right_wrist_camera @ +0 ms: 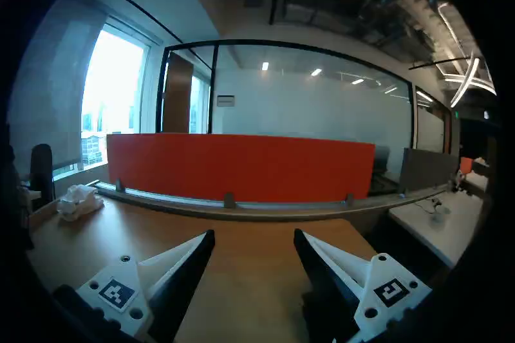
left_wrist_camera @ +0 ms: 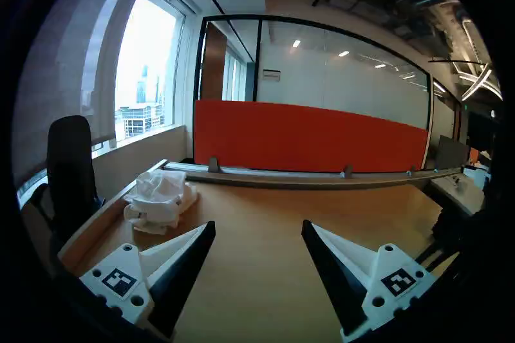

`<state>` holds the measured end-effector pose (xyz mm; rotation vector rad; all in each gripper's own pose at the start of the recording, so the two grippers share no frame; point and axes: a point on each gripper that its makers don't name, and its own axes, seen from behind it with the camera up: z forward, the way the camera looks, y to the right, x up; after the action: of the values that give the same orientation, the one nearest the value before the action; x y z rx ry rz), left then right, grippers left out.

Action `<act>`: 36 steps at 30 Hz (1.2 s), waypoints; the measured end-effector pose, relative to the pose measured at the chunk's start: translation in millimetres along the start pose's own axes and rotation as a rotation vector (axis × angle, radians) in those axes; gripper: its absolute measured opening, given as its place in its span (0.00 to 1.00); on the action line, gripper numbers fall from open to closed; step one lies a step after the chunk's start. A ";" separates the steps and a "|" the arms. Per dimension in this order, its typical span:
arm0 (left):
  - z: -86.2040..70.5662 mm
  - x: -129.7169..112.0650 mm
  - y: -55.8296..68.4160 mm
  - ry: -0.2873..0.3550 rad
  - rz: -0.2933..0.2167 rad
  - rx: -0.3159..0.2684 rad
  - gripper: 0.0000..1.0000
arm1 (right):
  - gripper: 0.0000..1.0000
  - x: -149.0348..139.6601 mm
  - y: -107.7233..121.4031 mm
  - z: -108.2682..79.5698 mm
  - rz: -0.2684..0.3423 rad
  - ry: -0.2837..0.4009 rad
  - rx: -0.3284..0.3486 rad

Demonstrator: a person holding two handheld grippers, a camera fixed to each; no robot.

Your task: Fold towel

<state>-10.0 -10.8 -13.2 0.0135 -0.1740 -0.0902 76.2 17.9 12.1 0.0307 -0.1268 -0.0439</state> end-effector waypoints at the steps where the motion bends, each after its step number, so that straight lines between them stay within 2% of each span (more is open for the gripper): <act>1: 2.1 5.0 0.0 0.013 0.002 0.000 1.00 | 0.95 1.3 -3.6 0.3 0.000 0.002 0.003; 8: 14.1 39.1 4.8 0.088 0.018 -0.008 1.00 | 0.95 7.7 -27.8 2.9 0.012 0.022 0.026; 12: 18.1 52.7 6.1 0.128 0.038 -0.004 1.00 | 0.95 7.9 -31.4 4.5 0.010 0.019 0.024; 17: 24.5 51.2 5.8 0.129 0.054 0.003 1.00 | 0.96 12.8 -35.9 4.9 0.005 0.030 0.021; 24: 28.5 56.3 10.8 0.160 0.048 -0.008 1.00 | 0.96 15.7 -41.3 5.2 0.007 0.029 0.012; 30: 34.3 46.5 15.0 0.164 0.044 -0.020 1.00 | 0.96 17.8 -48.5 2.6 0.007 0.035 0.010; 36: 37.6 29.4 13.7 0.170 0.053 -0.007 1.00 | 0.96 18.0 -50.8 2.1 0.003 0.043 -0.003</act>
<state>13.6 -0.1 29.2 0.0096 -0.0045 -0.0365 91.7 -33.7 14.7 0.0284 -0.0840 -0.0399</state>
